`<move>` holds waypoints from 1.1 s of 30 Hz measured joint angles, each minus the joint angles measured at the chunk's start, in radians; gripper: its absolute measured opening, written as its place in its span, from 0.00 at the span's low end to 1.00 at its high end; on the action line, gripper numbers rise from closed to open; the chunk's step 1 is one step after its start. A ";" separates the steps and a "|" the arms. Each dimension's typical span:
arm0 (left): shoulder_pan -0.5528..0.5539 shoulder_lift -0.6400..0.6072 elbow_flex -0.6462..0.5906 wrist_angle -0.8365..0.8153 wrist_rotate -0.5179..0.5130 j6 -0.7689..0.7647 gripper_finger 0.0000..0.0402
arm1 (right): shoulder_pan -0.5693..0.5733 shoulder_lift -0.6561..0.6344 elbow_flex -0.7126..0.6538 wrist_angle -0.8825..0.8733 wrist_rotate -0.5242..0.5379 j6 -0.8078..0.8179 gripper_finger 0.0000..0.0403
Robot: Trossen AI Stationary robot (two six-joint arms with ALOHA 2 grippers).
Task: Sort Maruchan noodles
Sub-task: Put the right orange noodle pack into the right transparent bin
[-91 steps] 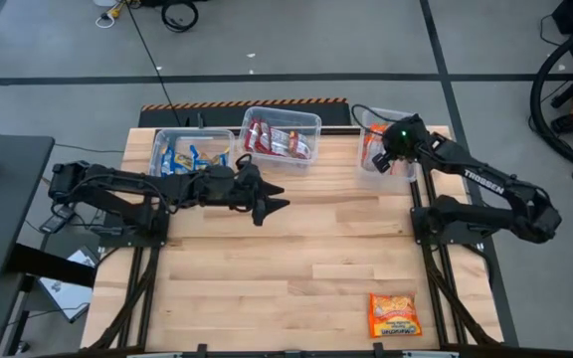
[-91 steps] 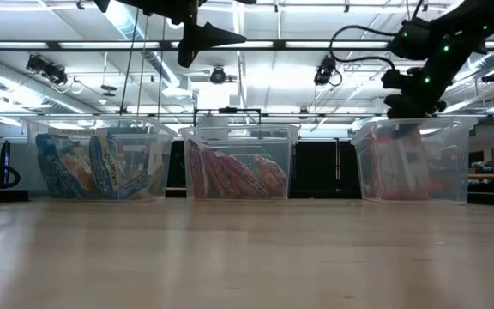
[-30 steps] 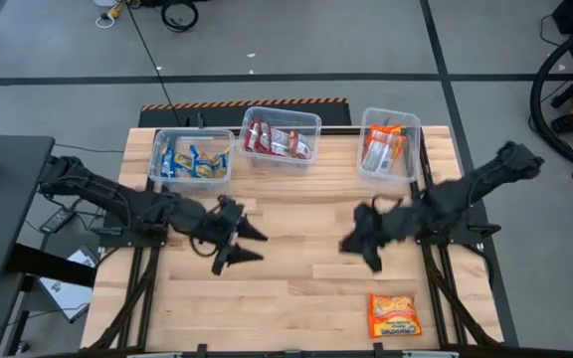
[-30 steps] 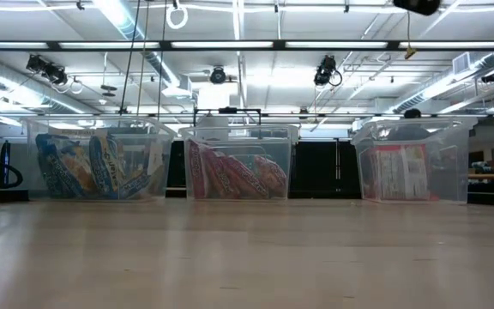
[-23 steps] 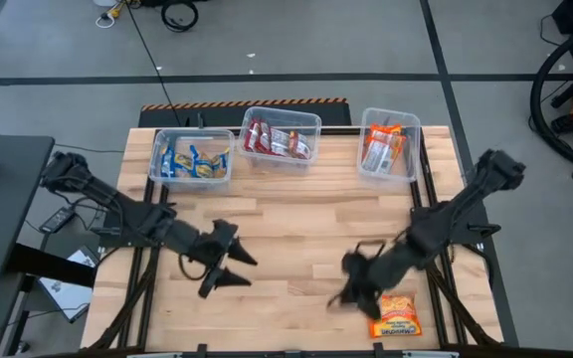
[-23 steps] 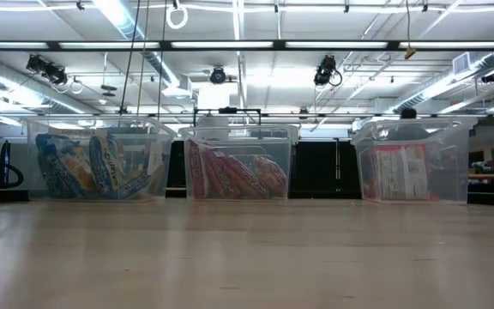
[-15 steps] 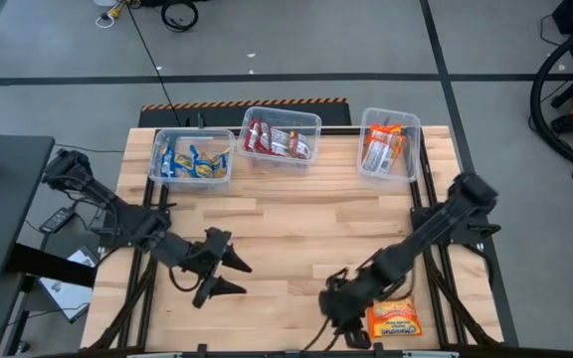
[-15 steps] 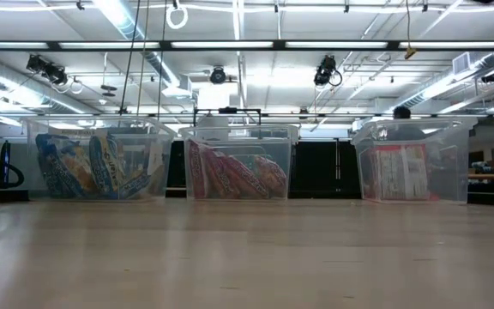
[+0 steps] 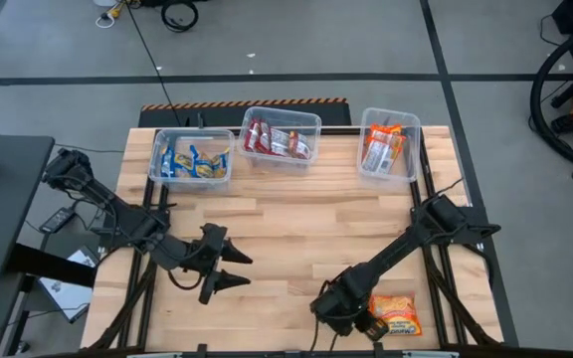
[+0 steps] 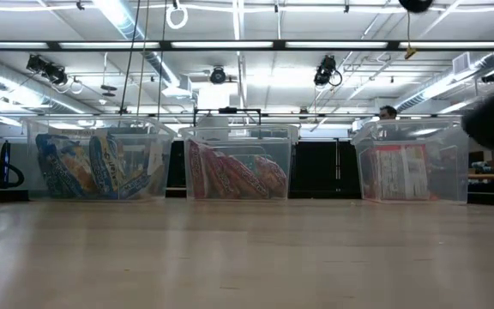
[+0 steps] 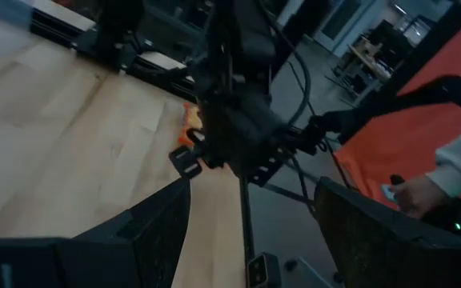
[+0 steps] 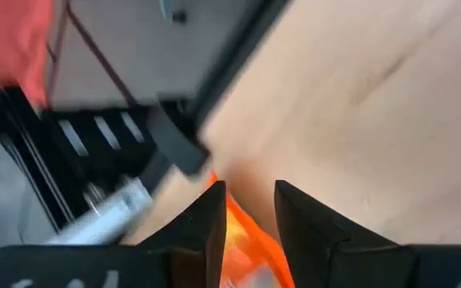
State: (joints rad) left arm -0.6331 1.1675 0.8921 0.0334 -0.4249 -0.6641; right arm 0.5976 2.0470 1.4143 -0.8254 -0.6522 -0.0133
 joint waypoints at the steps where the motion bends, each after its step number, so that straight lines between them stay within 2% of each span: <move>1: 0.000 0.000 0.000 0.000 -0.011 0.000 0.67 | 0.000 0.010 0.000 -0.026 0.007 -0.051 0.28; 4: 0.000 0.000 0.000 0.000 -0.033 0.000 0.67 | 0.000 0.034 0.000 -0.099 0.029 -0.135 0.30; 10: 0.002 0.000 0.000 0.000 -0.058 -0.004 0.67 | -0.006 0.064 -0.001 -0.232 0.008 -0.272 0.39; 17: 0.002 0.000 0.000 0.000 -0.099 -0.005 0.67 | -0.023 0.062 -0.006 -0.197 0.031 -0.332 0.46; 19: 0.002 0.000 0.000 -0.001 -0.099 -0.005 0.67 | -0.030 0.062 -0.016 -0.201 0.027 -0.353 0.46; 23: 0.002 0.000 0.001 -0.001 -0.099 -0.005 0.67 | -0.039 0.062 -0.068 -0.201 -0.047 -0.353 0.46; 33: 0.002 0.000 0.001 -0.002 -0.099 -0.004 0.67 | -0.034 0.058 -0.138 -0.149 -0.078 -0.344 0.43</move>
State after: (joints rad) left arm -0.6312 1.1675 0.8930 0.0319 -0.5239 -0.6684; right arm 0.5635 2.1048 1.2763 -0.9744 -0.7303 -0.3572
